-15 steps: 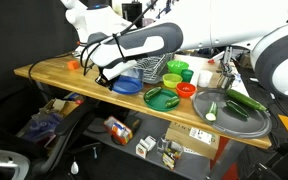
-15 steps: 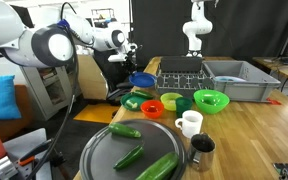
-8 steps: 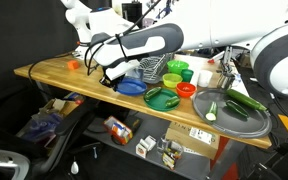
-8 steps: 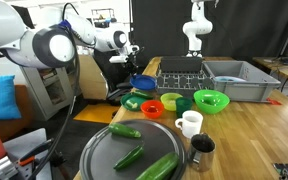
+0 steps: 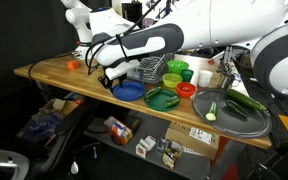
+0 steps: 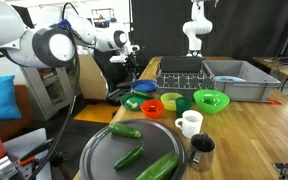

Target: Pick up the blue plate from the dish rack and put it on the table.

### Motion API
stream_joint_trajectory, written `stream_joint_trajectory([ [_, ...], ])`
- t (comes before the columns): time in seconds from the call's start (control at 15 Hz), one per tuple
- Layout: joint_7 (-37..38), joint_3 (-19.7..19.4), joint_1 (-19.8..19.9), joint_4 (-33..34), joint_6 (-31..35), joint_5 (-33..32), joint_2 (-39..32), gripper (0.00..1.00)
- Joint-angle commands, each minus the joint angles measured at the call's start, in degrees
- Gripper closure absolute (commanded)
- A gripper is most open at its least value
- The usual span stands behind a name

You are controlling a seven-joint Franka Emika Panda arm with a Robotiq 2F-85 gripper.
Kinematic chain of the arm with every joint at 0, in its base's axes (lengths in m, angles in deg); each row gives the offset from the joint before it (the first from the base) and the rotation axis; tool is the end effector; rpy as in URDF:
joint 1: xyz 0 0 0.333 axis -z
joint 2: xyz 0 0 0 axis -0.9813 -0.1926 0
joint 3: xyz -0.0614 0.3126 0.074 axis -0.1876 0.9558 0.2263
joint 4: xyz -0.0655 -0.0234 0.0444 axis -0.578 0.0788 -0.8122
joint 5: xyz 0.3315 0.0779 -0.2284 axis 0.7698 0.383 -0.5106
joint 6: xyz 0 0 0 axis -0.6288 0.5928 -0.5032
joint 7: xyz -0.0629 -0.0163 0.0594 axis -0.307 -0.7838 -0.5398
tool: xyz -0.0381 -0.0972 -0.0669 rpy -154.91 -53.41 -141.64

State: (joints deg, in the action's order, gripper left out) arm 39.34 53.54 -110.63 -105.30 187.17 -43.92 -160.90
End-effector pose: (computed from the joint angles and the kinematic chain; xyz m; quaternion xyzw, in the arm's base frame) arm 0.7332 0.4220 0.1478 0.9855 0.1243 0.0967 0.0632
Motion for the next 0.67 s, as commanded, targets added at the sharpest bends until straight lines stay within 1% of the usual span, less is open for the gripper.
stream_joint_trajectory([
  [0.0, 1.64, -0.73, -0.26, 0.97, -0.84, 0.03, 0.00, 0.12],
  [0.13, 3.07, -0.98, -0.68, 0.43, -0.02, -0.10, 0.80, 0.01],
  [0.6, 6.82, -2.20, -2.84, 1.20, 3.64, -0.77, 2.48, 0.00],
])
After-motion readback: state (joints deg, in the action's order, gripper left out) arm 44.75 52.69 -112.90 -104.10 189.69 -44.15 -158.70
